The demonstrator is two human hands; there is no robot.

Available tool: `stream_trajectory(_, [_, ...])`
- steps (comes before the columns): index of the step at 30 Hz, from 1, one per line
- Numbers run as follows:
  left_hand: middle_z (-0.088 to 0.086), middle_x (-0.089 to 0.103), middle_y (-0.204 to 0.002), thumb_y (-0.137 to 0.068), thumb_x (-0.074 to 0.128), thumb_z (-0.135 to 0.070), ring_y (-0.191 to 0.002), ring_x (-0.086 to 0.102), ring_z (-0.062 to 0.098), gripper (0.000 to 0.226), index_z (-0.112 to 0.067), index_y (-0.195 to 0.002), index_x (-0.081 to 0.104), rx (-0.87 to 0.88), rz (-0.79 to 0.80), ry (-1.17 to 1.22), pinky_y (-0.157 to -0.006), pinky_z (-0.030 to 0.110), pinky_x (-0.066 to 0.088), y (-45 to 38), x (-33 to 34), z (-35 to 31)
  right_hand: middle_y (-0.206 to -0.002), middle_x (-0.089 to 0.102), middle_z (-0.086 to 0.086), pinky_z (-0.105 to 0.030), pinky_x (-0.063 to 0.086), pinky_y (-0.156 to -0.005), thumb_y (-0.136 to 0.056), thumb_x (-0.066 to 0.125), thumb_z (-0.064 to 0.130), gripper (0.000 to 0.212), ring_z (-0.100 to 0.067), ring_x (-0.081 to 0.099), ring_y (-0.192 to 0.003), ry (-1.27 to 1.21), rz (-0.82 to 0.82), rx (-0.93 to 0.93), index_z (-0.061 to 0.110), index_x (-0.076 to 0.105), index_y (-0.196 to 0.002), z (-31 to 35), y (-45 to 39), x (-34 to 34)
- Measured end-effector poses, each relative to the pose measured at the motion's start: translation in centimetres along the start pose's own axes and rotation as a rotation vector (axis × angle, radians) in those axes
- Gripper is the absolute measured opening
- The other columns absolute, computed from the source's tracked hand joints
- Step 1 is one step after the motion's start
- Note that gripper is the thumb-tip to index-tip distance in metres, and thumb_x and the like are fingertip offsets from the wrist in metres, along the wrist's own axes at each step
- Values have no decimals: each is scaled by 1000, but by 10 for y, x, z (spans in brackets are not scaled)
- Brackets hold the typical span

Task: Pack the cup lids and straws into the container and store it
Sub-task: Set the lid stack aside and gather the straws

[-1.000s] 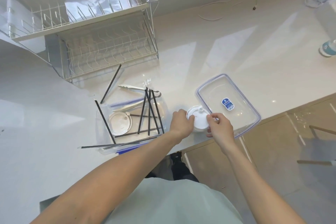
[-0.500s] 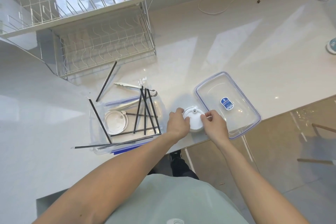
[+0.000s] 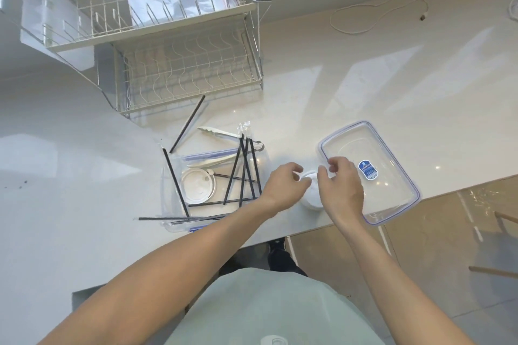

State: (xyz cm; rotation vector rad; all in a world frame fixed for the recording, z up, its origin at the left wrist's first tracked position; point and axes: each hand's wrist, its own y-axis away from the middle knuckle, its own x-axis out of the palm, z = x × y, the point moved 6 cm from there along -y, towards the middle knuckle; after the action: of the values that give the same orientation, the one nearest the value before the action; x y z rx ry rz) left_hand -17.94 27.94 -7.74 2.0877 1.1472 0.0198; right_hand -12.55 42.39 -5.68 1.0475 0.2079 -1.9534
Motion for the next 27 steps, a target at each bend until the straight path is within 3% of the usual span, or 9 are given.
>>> stream_trajectory(4, [1,74,-84,-88,61,-24,-76,73,16,15,-19,-98,70,48,-226,135,-70,35,59,13,-83,11,-88,70,13,-25,49,-70,-94,59,34,8,-4,66,-82,-300,153,-123,33,65,-99,71,15,24])
stream_trajectory(8, [-9,66,-80,-91,59,-20,-76,63,11,12,-21,-96,69,-48,-433,107,-58,14,43,27,-158,64,-79,70,7,-37,58,-69,-97,57,26,11,-16,69,-75,-248,427,-254,30,66,-95,122,36,80])
stream_trajectory(10, [-6,66,-91,-92,58,-19,-92,65,17,19,-17,-108,68,-109,-403,25,-72,21,47,30,-173,91,-84,71,3,-40,57,-73,-98,51,18,17,-22,69,-78,-135,539,-302,25,67,-100,134,45,112])
stream_trajectory(13, [5,65,-125,-93,58,-20,-119,60,23,36,-10,-127,62,-117,-280,-199,-99,32,47,33,-174,119,-109,72,0,-40,60,-81,-101,44,14,31,-20,72,-84,27,667,-245,22,67,-120,137,56,154])
stream_trajectory(15, [9,58,-139,-93,60,-18,-127,56,26,44,-10,-136,56,-99,-181,-336,-104,37,47,32,-164,128,-119,68,1,-44,64,-75,-98,38,10,45,-21,77,-76,77,738,-161,22,62,-134,131,60,174])
stream_trajectory(18, [12,50,-143,-95,58,-21,-123,57,32,51,-14,-144,48,-115,-139,-521,-93,40,51,31,-157,139,-107,68,2,-35,60,-60,-94,35,7,58,-22,78,-67,85,805,-40,20,51,-148,122,66,196])
stream_trajectory(21, [12,50,-134,-95,59,-23,-105,63,33,44,-12,-136,49,-81,-159,-662,-77,38,47,32,-156,140,-83,78,-14,-33,56,-62,-95,43,8,48,-21,76,-67,-43,823,114,7,56,-142,113,68,207])
stream_trajectory(23, [11,53,-127,-94,60,-24,-96,64,32,37,-12,-127,50,-30,-179,-680,-75,39,50,35,-158,138,-91,76,-23,-33,56,-60,-98,47,7,36,-20,70,-63,-176,823,188,4,64,-130,116,70,206])
stream_trajectory(27, [3,56,-116,-89,63,-23,-91,66,28,23,-19,-110,54,47,-255,-549,-75,38,53,46,-170,130,-97,75,-18,-28,53,-52,-94,52,2,29,-14,63,-56,-365,764,241,5,69,-117,127,73,189])
